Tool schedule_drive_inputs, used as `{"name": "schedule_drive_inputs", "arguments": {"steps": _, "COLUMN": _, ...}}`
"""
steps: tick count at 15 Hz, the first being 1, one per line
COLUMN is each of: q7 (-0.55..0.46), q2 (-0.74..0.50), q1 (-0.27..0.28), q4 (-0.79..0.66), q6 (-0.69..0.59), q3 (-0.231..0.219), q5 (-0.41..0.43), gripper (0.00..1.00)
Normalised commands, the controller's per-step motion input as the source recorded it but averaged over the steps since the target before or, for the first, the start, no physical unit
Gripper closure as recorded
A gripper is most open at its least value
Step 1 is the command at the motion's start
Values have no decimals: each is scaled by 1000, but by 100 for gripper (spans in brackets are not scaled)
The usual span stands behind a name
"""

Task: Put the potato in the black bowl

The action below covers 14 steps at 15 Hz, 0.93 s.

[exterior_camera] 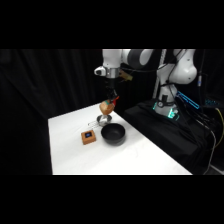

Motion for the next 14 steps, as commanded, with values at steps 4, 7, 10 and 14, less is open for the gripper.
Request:
{"name": "schedule_drive_inputs", "arguments": {"steps": 4, "q7": 32, "q2": -20, "q1": 125, "q4": -184, "q6": 273, "q3": 84, "q5": 157, "gripper": 95}}
{"name": "schedule_drive_inputs", "arguments": {"steps": 7, "q7": -58, "q2": 188, "q1": 63, "q4": -106, "q6": 407, "q3": 13, "q5": 178, "gripper": 95}}
{"name": "schedule_drive_inputs", "arguments": {"steps": 10, "q7": -13, "q2": 454, "q1": 1, "q4": 5, "q6": 676, "q3": 2, "q5": 35, "gripper": 95}}
{"name": "schedule_drive_inputs", "arguments": {"steps": 14, "q7": -17, "q2": 454, "q1": -12, "q4": 153, "q6": 441, "q3": -31, "q5": -35, "gripper": 94}}
